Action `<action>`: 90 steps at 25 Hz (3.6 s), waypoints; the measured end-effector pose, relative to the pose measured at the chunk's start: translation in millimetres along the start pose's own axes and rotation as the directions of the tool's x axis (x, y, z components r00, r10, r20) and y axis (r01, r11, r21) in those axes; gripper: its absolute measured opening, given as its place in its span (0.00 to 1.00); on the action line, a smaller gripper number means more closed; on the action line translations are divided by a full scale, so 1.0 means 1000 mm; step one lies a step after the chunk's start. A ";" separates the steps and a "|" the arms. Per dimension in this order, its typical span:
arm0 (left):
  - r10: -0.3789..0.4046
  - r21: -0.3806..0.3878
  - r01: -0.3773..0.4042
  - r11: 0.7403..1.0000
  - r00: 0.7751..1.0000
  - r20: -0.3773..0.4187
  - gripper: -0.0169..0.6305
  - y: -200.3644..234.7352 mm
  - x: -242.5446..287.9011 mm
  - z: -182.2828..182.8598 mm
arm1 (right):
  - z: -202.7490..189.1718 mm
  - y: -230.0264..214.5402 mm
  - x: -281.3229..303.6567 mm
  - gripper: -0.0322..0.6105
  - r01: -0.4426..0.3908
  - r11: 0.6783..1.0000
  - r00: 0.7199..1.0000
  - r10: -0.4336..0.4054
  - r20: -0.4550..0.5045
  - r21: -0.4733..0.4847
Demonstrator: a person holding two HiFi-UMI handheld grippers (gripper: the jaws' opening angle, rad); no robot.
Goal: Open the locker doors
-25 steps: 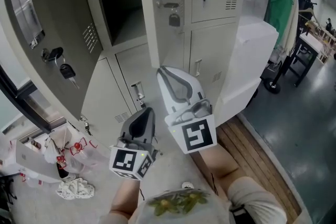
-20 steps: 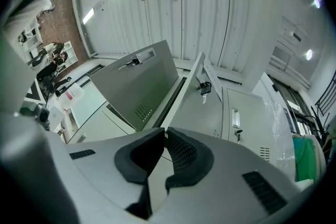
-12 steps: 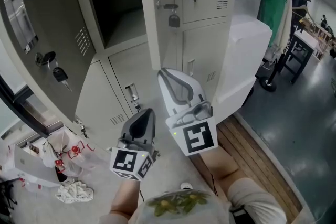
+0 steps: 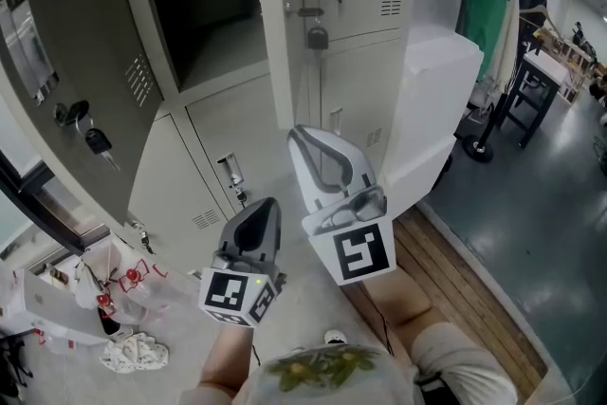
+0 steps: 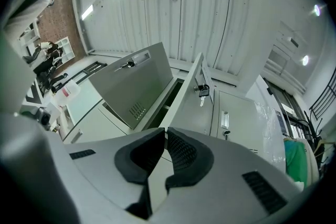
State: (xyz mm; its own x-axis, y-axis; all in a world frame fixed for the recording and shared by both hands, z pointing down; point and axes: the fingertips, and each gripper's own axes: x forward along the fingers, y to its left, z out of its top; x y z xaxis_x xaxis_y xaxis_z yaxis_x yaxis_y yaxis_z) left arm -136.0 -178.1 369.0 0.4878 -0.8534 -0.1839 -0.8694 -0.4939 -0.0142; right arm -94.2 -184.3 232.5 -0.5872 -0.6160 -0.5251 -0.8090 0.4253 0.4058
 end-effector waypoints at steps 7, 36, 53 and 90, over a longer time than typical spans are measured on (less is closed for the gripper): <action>-0.017 -0.005 0.017 1.000 1.000 -0.005 0.07 -0.006 0.005 -0.001 | -0.001 -0.008 -0.006 0.11 0.021 1.000 1.000 -0.021 -0.009 -0.013; -0.115 -0.015 0.115 0.993 0.993 0.012 0.07 -0.039 0.028 -0.001 | -0.001 -0.045 -0.029 0.11 0.107 0.993 0.994 -0.108 -0.024 -0.044; -0.156 -0.001 0.156 0.988 0.988 0.021 0.07 -0.057 0.040 0.009 | -0.003 -0.061 -0.038 0.11 0.127 0.991 0.991 -0.128 -0.031 -0.052; -0.218 -0.010 0.219 0.976 0.975 0.041 0.07 -0.084 0.039 0.007 | -0.020 -0.049 -0.069 0.11 0.110 0.993 0.988 -0.114 -0.106 -0.036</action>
State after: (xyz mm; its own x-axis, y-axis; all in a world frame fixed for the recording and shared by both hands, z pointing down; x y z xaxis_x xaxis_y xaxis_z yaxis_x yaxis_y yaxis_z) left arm -45.0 -168.7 356.2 0.6622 -0.7175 -0.2161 -0.7407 -0.6704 -0.0439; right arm -13.5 -176.5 263.7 -0.4854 -0.7270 -0.4856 -0.8673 0.3303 0.3724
